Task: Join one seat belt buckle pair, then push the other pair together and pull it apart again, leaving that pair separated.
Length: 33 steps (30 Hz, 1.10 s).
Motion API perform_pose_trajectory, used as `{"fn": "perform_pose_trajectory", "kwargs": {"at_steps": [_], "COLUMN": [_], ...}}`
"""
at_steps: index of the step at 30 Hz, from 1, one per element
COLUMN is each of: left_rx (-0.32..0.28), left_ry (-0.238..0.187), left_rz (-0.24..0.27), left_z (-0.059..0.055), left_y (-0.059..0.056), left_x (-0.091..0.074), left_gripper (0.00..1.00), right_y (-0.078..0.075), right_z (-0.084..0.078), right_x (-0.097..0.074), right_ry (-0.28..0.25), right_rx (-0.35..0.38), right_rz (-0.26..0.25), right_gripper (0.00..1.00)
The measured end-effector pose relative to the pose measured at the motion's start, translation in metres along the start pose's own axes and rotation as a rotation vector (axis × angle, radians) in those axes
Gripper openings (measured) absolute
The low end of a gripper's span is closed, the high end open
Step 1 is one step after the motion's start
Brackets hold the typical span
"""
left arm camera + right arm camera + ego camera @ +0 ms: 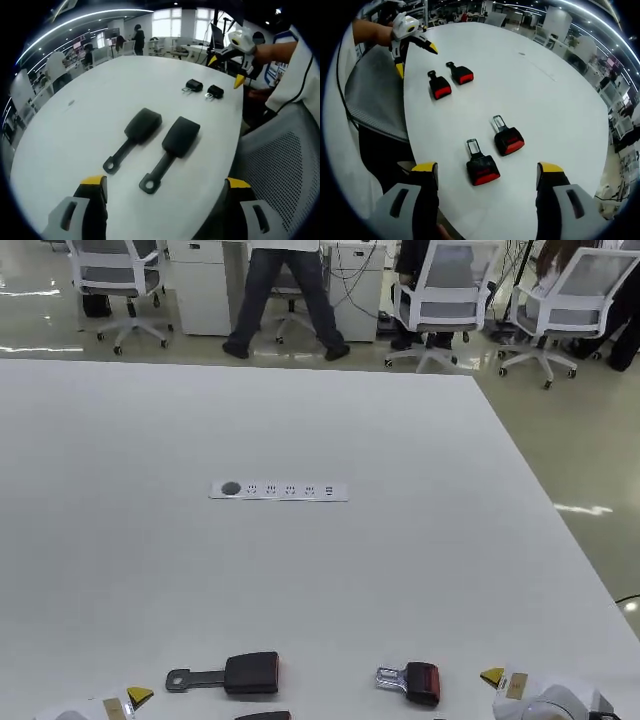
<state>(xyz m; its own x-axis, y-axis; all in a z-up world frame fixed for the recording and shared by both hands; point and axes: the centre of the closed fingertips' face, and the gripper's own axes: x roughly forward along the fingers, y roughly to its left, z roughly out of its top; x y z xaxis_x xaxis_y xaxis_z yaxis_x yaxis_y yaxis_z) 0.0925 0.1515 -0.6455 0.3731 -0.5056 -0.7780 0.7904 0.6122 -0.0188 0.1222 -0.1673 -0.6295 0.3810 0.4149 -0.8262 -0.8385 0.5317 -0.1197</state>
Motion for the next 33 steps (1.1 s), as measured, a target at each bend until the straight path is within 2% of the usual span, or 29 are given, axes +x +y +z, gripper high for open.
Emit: {"fn": "perform_pose_trajectory", "kwargs": {"at_steps": [4,7,14,18,23,27,33], "left_rx": [-0.017,-0.033,-0.038,-0.034,-0.04,-0.041,-0.038], "left_ry": [-0.005,0.01,0.01,0.014,0.009,0.007,0.001], "left_rz": [0.005,-0.002,0.001,0.002,0.004,0.006,0.009], "left_z": [-0.001,-0.008,-0.011,-0.014,-0.014,-0.012,-0.008], "left_y": [0.001,-0.003,-0.001,-0.002,-0.002,-0.003,-0.002], "left_x": [0.0,0.003,0.005,0.006,0.005,0.003,0.002], "left_gripper": [0.98,0.97,0.95,0.95,0.94,0.92,0.88], "right_y": [-0.001,0.003,0.003,0.011,0.014,0.01,0.007], "right_z": [-0.001,-0.006,-0.008,-0.01,-0.008,-0.01,-0.011], "right_x": [-0.001,0.001,-0.001,0.003,0.004,0.004,0.003], "right_ry": [-0.001,0.014,0.016,0.025,0.022,0.022,0.015], "right_rx": [-0.003,-0.016,-0.007,-0.007,-0.008,-0.007,0.006], "right_rz": [-0.004,-0.008,-0.013,-0.006,-0.004,-0.007,0.001], "right_gripper": [0.8,0.8,0.78,0.77,0.77,0.77,0.71]}}
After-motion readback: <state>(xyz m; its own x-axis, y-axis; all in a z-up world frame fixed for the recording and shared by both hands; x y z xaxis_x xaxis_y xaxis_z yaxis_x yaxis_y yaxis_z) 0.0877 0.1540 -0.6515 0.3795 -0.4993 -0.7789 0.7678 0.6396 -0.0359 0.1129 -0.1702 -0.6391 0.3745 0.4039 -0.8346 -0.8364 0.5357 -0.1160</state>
